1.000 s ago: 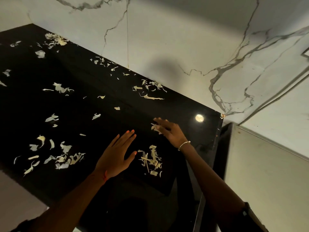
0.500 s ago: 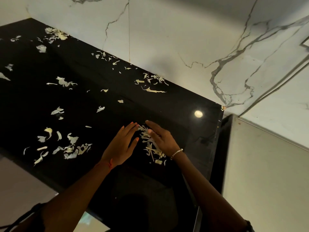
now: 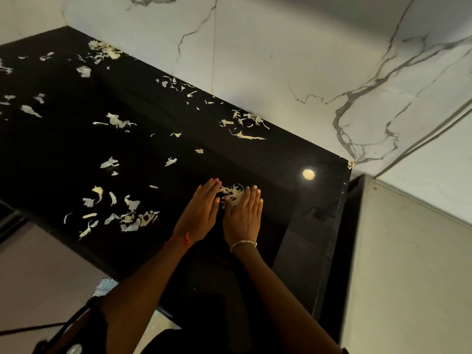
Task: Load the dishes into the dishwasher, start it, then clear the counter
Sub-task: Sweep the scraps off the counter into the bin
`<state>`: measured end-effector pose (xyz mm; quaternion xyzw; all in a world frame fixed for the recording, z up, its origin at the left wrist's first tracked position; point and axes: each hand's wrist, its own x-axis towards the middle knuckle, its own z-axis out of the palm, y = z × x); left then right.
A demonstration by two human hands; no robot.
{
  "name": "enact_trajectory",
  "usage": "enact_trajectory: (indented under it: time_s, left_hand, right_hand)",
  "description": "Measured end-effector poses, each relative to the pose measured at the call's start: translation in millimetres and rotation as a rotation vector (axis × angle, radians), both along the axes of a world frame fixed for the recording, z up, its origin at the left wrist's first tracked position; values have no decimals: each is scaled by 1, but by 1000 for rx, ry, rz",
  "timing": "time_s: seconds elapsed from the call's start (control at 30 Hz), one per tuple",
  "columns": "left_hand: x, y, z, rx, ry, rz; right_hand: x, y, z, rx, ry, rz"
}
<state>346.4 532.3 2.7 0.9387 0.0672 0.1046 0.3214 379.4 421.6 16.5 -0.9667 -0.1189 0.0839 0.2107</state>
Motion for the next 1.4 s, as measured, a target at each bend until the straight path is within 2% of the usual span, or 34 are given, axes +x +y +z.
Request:
enact_trajectory:
  time_s: [0.13,0.3,0.37,0.43,0.47,0.53,0.63,0.7,0.8,0.9,1.13,1.3,1.33,1.4]
  left_hand:
    - [-1,-2,4,-109,-30,72]
    - [-4,2,8,-378,-118,208]
    - [-5,4,9,-426,-174,274]
    - [-1,13,14,-437,-175,321]
    - [4,21,18,-427,-153,320]
    - [20,39,25,-372,-105,294]
    - [49,78,33,-250,-79,231]
    - [69,104,34,-98,-52,164]
    - [103,138,28,151,82,18]
    - [121,155,17,298,191,-107]
    - [127,160,4,247,133,-85]
    - [127,162,0,216,105,-69]
    - [127,162,0,212,96,-68]
    - [127,163,-1,203,80,-65]
  right_hand:
    - [18,27,3,-78,-11,82]
    - [27,45,8,-84,-27,270]
    - [30,44,12,7,15,328]
    - [34,39,18,201,122,277]
    - [38,36,17,287,143,224]
    - [44,32,16,263,109,211]
    - [45,31,13,184,99,373]
    - [44,32,15,307,142,419]
    - [60,35,18,462,51,297]
    - [89,31,20,384,28,228]
    - [175,14,23,161,50,175]
    - [221,20,23,66,71,228]
    - [223,22,24,79,67,231]
    - [222,26,26,288,33,165]
